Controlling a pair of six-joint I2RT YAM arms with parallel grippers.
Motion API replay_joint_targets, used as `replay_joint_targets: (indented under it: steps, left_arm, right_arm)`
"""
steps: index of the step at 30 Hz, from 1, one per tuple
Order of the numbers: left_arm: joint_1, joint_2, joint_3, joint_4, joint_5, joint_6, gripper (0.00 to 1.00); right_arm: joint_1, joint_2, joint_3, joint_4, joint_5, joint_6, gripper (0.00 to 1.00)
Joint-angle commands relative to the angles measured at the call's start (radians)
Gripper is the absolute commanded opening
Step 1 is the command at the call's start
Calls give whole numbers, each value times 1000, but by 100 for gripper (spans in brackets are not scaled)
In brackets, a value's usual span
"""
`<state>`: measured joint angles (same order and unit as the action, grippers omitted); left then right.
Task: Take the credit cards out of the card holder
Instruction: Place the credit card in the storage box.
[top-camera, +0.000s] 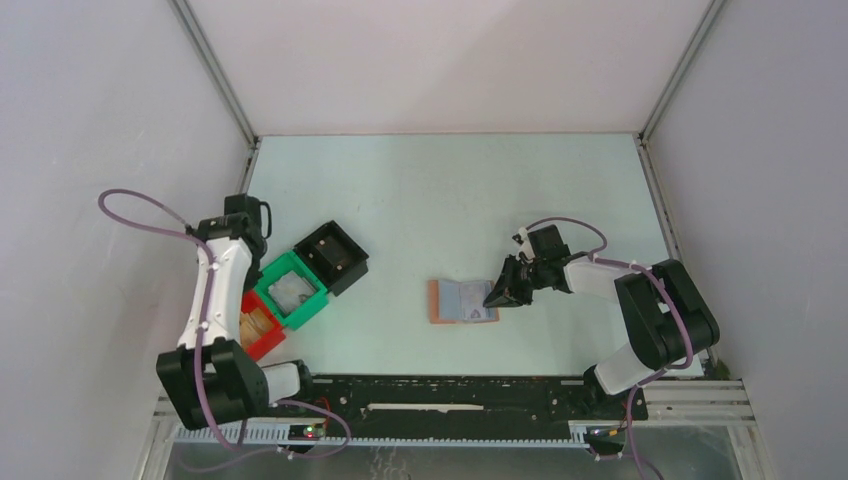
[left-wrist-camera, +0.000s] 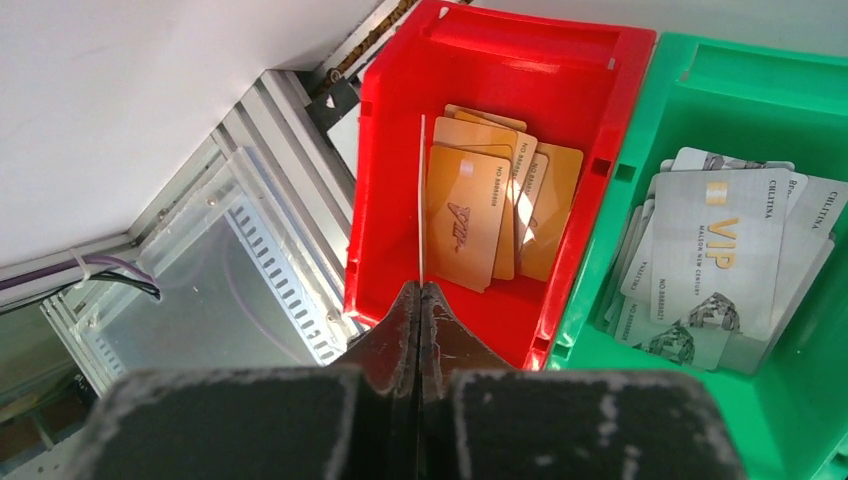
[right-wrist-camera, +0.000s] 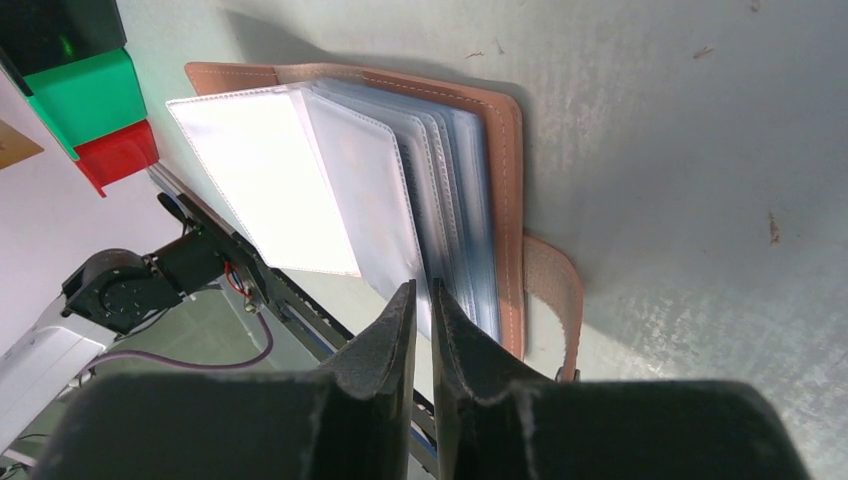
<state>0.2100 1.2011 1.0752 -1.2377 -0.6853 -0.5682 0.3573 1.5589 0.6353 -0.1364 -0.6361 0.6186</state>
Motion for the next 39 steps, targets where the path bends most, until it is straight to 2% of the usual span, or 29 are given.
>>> replay_joint_targets:
  steps: [1,9,18,22,23,24,25,26,29,36,39]
  left_arm:
    - [9,70,-37,43,10,-53,0]
    - [12,179,-46,29,-24,-110,0]
    - [12,350,-93,-43,-28,-280,0]
    - [13,381,-69,-61,-26,-273,1]
    - [13,384,-67,-58,-22,-264,6]
    - [13,384,-66,-52,-17,-256,27]
    - [13,381,-71,-39,-10,-240,60]
    - [14,377,-76,-26,0,-228,71]
    - [14,348,-66,-20,0,-219,77]
    - [3,153,79,-42,25,-165,74]
    - [-57,37,137,0,89,-102,74]
  right_arm:
    - [9,-6,33,-16,18,2,19]
    - [5,-5,59,-35,41,23,21]
    - [-2,-43,102,-137,96,-4,22]
    - [-7,-37,102,-148,97,-18,22]
    - [-8,-35,102,-150,95,-22,22]
    - [-8,-34,102,-151,94,-24,22]
    - [-8,-33,102,-152,94,-27,22]
    - [-8,-33,102,-152,94,-28,22]
    - [-7,-39,102,-152,94,-28,22]
    - [-8,-85,102,-159,117,-32,22]
    - [-8,-115,102,-170,139,-34,22]
